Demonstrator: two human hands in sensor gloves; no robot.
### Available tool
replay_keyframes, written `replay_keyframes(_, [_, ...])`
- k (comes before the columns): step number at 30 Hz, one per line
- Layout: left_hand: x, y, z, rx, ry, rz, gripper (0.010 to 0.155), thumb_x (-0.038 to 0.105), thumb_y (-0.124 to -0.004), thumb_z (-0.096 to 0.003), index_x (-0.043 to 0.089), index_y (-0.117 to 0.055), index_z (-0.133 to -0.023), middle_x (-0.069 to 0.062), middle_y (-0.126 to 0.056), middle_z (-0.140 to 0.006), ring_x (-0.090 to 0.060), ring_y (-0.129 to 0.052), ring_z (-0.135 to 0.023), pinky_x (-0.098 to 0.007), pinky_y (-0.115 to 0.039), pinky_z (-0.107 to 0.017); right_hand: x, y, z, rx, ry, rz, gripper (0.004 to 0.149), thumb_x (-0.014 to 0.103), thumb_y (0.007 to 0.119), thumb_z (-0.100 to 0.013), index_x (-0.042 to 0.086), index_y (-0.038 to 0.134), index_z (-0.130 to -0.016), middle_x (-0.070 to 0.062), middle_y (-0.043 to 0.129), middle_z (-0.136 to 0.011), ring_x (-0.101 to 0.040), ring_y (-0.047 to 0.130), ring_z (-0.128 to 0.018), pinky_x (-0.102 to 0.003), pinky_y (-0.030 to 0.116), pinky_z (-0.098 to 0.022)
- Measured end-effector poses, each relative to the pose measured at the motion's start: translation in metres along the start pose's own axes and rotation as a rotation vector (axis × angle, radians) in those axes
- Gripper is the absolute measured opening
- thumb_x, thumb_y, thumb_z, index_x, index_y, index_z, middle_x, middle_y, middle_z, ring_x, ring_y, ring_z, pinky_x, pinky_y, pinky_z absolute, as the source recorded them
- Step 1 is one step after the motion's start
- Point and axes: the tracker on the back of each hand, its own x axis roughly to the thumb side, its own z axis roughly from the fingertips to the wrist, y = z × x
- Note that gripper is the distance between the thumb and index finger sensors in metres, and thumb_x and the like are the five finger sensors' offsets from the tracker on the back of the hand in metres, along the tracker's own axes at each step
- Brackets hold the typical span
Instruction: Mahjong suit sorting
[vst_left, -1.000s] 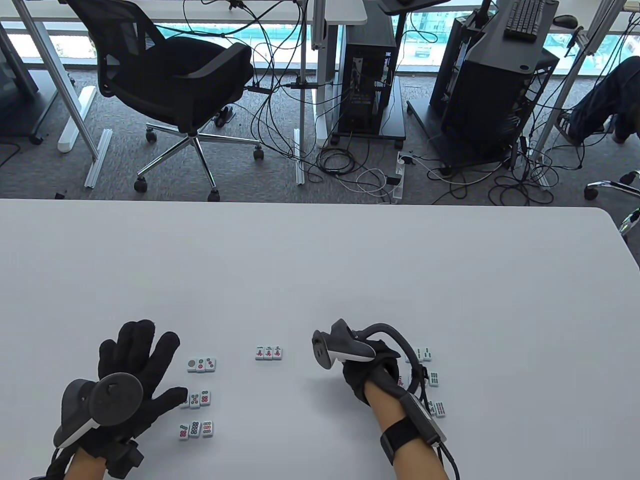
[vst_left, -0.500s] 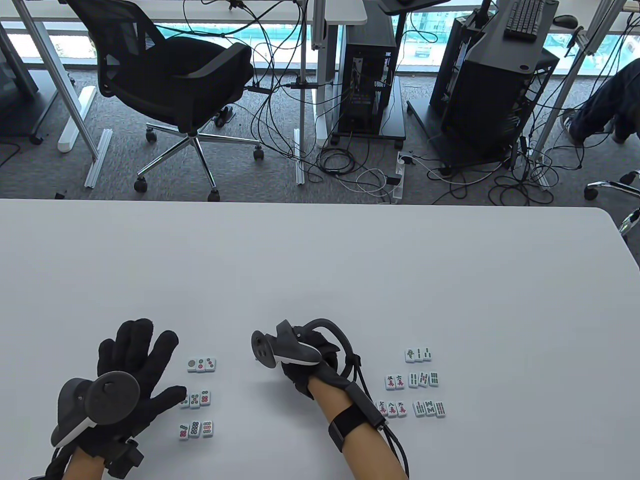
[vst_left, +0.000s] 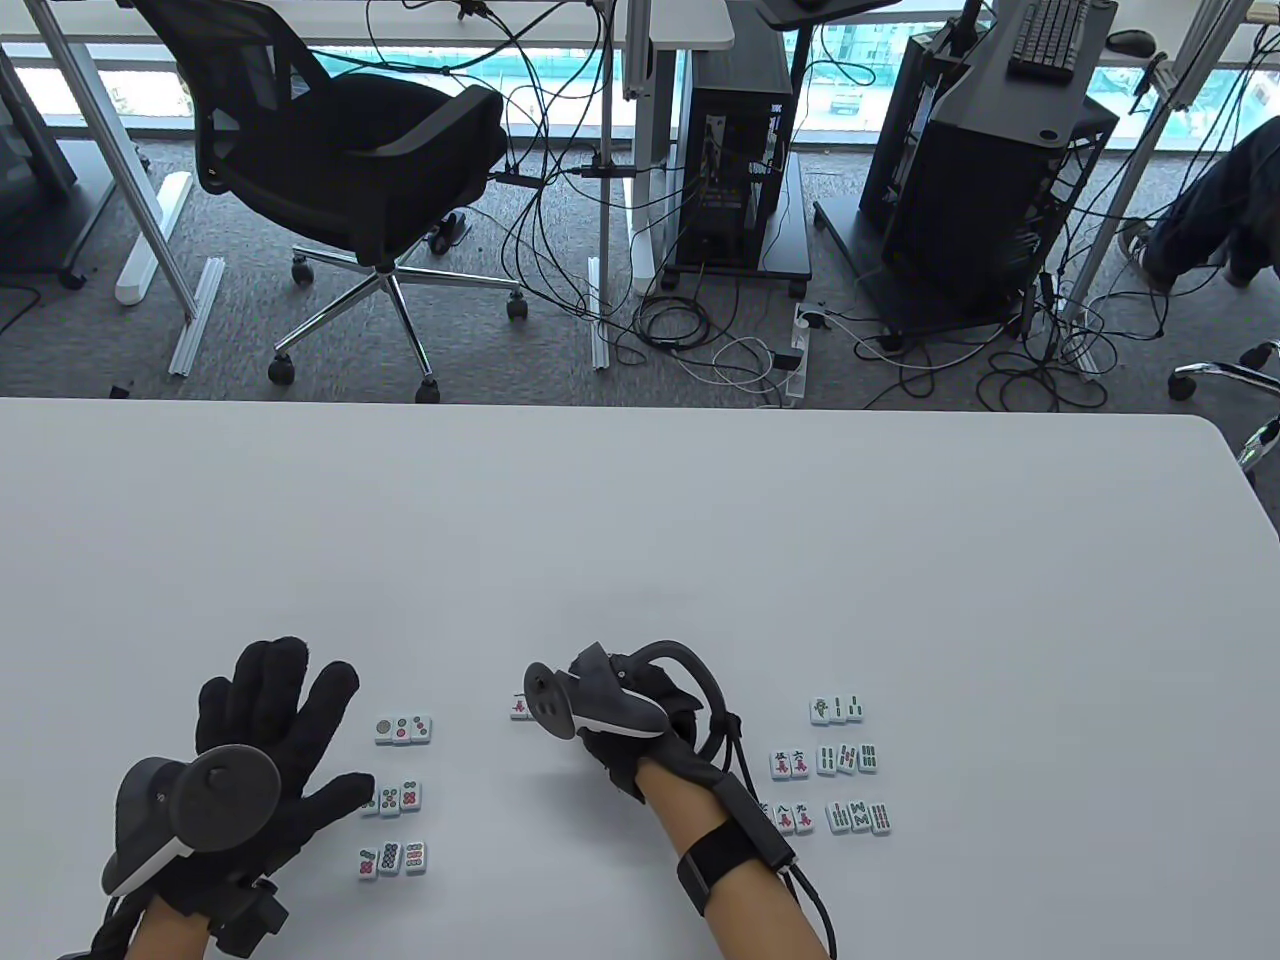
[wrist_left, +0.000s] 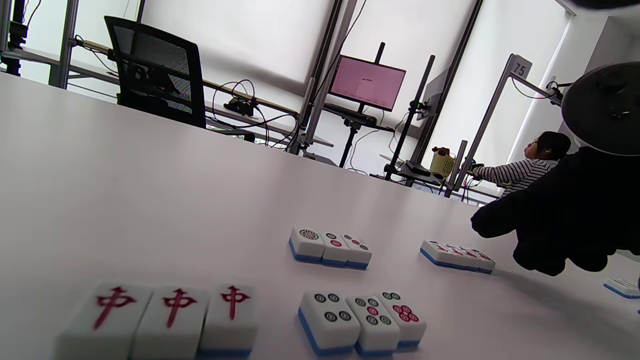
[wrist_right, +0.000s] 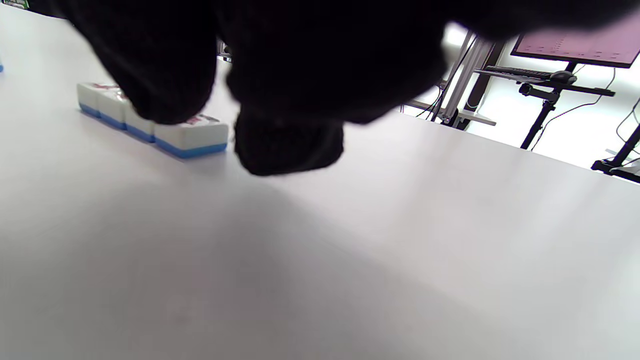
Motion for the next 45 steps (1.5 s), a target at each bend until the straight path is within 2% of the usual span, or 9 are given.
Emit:
replay_keyframes(6, [0.001,-0.001,0.000,-0.004,-0.004,-0.007,0.089,0.079,-0.059,-0.0353,0.045,-0.021,-0.108,0.014,0.009,-0.112,-0.019,0.007,-0.112,-0.058,-0.004,-0.079,-0.053,-0.002,0.031,0.059,0.127,0.077,0.064,0.040,0.082,-0.038,0.010,0.069,-0.092,-0.004,0.099,-0.047,-0.012,0.092,-0.015,-0.027,0.083,-0.009])
replay_keyframes(12, [0.002,-0.002,0.000,-0.014,-0.004,-0.017,0.089,0.079,-0.059,-0.0353,0.045,-0.021,-0.108,0.014,0.009,-0.112,-0.019,0.007,-0.112,-0.058,-0.004,-0.079,-0.099,0.018,0.074,0.126,0.215,0.036,0.063,0.040,0.082,-0.038,0.011,0.070,-0.092,-0.004,0.098,-0.047,-0.012,0.092,-0.014,-0.026,0.083,-0.009])
replay_keyframes(19, [0.003,-0.007,-0.001,-0.034,0.004,-0.031,0.089,0.078,-0.059,-0.0354,0.045,-0.021,-0.108,0.014,0.010,-0.112,-0.019,0.007,-0.112,-0.057,-0.004,-0.079,-0.110,0.041,0.098,0.197,0.217,0.033,0.063,0.040,0.082,-0.038,0.011,0.071,-0.092,-0.003,0.099,-0.045,-0.011,0.091,-0.012,-0.026,0.082,-0.007])
replay_keyframes(26, [0.003,-0.009,-0.002,-0.048,0.010,-0.037,0.089,0.078,-0.059,-0.0352,0.045,-0.021,-0.108,0.014,0.010,-0.112,-0.019,0.007,-0.112,-0.057,-0.004,-0.079,-0.102,0.053,0.092,0.229,0.202,0.112,0.060,0.036,0.086,-0.036,0.011,0.073,-0.089,-0.001,0.099,-0.037,-0.009,0.089,-0.006,-0.025,0.080,-0.002])
replay_keyframes(34, [0.003,-0.008,-0.002,-0.040,0.006,-0.028,0.089,0.078,-0.059,-0.0354,0.045,-0.021,-0.108,0.014,0.010,-0.112,-0.019,0.007,-0.112,-0.057,-0.004,-0.079,-0.092,0.043,0.070,0.309,0.168,0.095,0.059,0.037,0.087,-0.035,0.006,0.078,-0.084,-0.001,0.098,-0.036,-0.009,0.088,-0.005,-0.024,0.080,-0.001])
replay_keyframes(36, [0.003,-0.008,-0.002,-0.037,0.005,-0.024,0.089,0.078,-0.059,-0.0352,0.045,-0.021,-0.108,0.014,0.010,-0.112,-0.019,0.007,-0.112,-0.057,-0.004,-0.079,-0.085,0.035,0.063,0.257,0.153,0.036,0.059,0.037,0.087,-0.036,0.005,0.078,-0.084,-0.001,0.098,-0.036,-0.009,0.088,-0.005,-0.024,0.080,-0.002])
replay_keyframes(38, [0.002,-0.008,-0.002,-0.037,0.005,-0.020,0.089,0.078,-0.059,-0.0351,0.045,-0.021,-0.108,0.014,0.010,-0.112,-0.019,0.007,-0.112,-0.057,-0.004,-0.079,-0.071,0.022,0.054,0.138,0.124,-0.035,0.058,0.037,0.087,-0.035,0.005,0.078,-0.084,-0.002,0.099,-0.037,-0.010,0.088,-0.006,-0.025,0.080,-0.002])
replay_keyframes(42, [0.003,-0.008,-0.002,-0.036,0.002,-0.019,0.089,0.078,-0.059,-0.0352,0.045,-0.021,-0.108,0.014,0.010,-0.112,-0.019,0.007,-0.112,-0.057,-0.004,-0.079,-0.044,0.007,0.037,-0.018,0.060,-0.059,0.059,0.037,0.087,-0.035,0.004,0.078,-0.083,-0.002,0.099,-0.037,-0.010,0.089,-0.007,-0.025,0.081,-0.003])
replay_keyframes(45, [0.003,-0.007,-0.002,-0.033,-0.003,-0.017,0.089,0.078,-0.059,-0.0352,0.045,-0.021,-0.108,0.014,0.010,-0.112,-0.019,0.007,-0.112,-0.057,-0.004,-0.079,-0.022,0.004,0.019,-0.045,0.025,-0.029,0.059,0.037,0.086,-0.035,0.005,0.078,-0.083,-0.002,0.099,-0.038,-0.010,0.089,-0.007,-0.025,0.081,-0.003])
